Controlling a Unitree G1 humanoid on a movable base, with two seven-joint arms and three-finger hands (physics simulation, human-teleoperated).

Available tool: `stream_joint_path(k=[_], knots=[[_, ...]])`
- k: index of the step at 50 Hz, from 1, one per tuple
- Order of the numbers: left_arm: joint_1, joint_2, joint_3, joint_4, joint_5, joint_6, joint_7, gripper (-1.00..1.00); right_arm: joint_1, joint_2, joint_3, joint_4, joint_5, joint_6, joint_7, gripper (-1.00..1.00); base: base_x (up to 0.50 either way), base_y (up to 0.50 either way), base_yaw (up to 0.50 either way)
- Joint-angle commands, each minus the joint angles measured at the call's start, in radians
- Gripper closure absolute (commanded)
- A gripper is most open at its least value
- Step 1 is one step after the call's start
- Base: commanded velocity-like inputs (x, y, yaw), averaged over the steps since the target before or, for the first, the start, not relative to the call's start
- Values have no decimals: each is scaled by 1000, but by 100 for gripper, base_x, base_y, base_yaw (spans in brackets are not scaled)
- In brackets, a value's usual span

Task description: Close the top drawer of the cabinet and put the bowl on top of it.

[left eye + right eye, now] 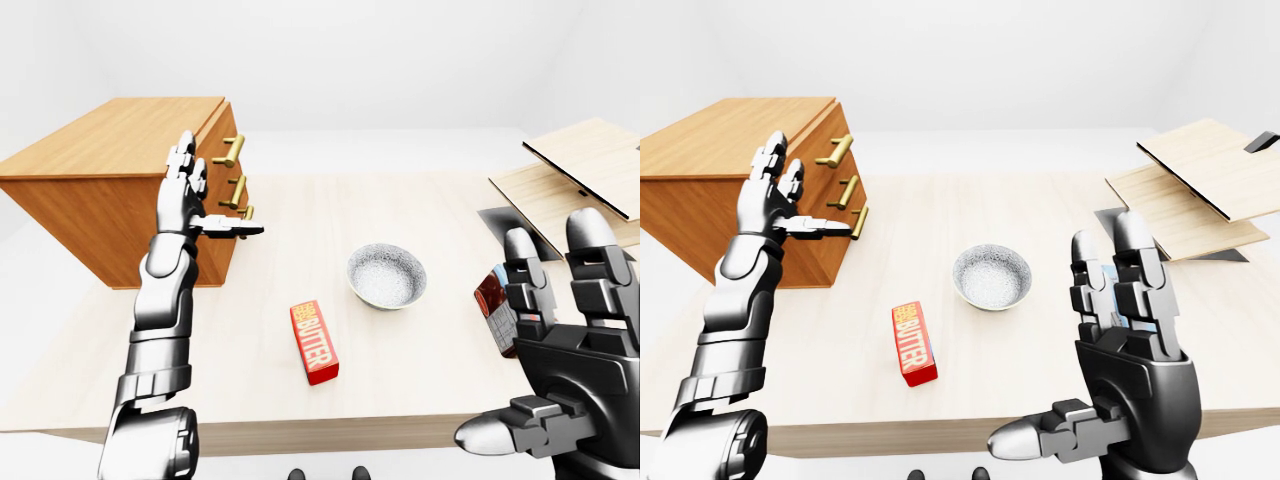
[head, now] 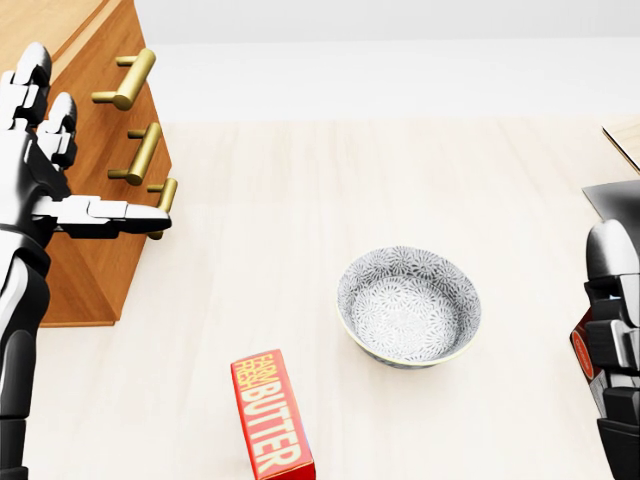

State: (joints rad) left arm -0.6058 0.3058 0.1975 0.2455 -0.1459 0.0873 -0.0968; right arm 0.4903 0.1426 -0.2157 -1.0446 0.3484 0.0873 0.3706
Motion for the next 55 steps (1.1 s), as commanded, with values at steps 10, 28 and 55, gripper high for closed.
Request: stream_joint_path(k=[10,28,55], knots=[[1,18,10,24,58,0,30,-100,3,2,0,0,0,0,5,-100,0,0,0],[3,30,19,51,69,0,36,-100,5,1,6,0,-4,0,6,-100,0,0,0],[19,64,44,52,77,0,47,-100,10,-2,12,-2,-3,0,5,-100,0,0,0]])
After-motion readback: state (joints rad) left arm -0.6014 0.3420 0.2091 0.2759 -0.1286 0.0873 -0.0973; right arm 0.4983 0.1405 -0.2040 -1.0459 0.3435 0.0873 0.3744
